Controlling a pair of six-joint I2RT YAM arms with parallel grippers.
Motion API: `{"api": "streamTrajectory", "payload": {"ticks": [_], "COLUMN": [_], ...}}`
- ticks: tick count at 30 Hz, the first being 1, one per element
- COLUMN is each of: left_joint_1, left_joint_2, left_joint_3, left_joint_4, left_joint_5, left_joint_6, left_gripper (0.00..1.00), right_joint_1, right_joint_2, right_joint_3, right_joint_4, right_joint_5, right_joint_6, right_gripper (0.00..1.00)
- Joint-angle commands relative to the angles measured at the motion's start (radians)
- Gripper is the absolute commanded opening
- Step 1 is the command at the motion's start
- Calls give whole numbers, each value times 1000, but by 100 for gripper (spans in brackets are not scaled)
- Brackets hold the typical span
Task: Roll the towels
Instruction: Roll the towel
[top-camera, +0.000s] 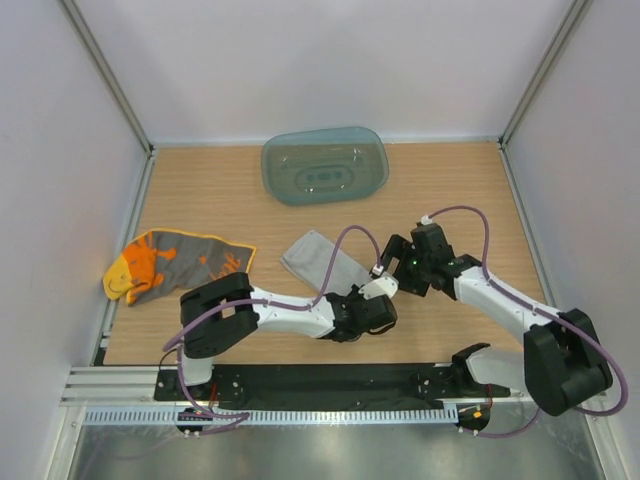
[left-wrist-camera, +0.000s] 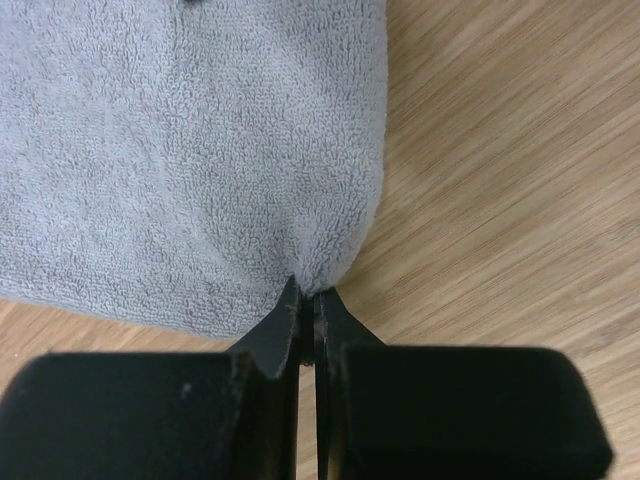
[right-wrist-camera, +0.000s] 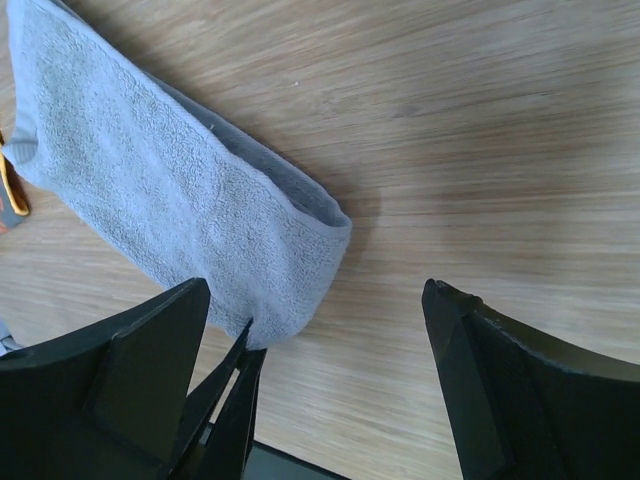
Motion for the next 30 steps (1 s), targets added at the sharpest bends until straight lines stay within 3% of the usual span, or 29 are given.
{"api": "streamTrajectory", "payload": {"ticks": [1,5,10,13,17,20,27,30], "left_joint_1": [20,33,55,60,79,99,124,136], "left_joint_2": [-21,-64,-104,-121,-149,-176,-293,-339], "left_joint_3": [-32,-61,-87,-101,-116,-139,-185,-211], "left_joint_4": [9,29,55,58,66,78,71,72], "left_joint_5": [71,80,115,123,152,174,236,278], "left_joint_6": [-62,-79,-94,-94,-105,-114,-160,-197], "left_gripper": [0,0,0,0,0,0,0,0], "right_joint_1": [11,17,19,19,19,19,19,19], "right_joint_2": [53,159,220,253,294,297,280,276], "right_joint_3": [18,35,15,6,-2,8,104,158], "right_joint_4": [112,93,135,154,194,181,41,-40], "right_joint_5": [-113,-119,-135,-129,-138,-118,-17,40], "right_joint_6": [25,32,42,41,47,36,-27,-57], "right_gripper": [95,94,85,75,40,26,4,3]}}
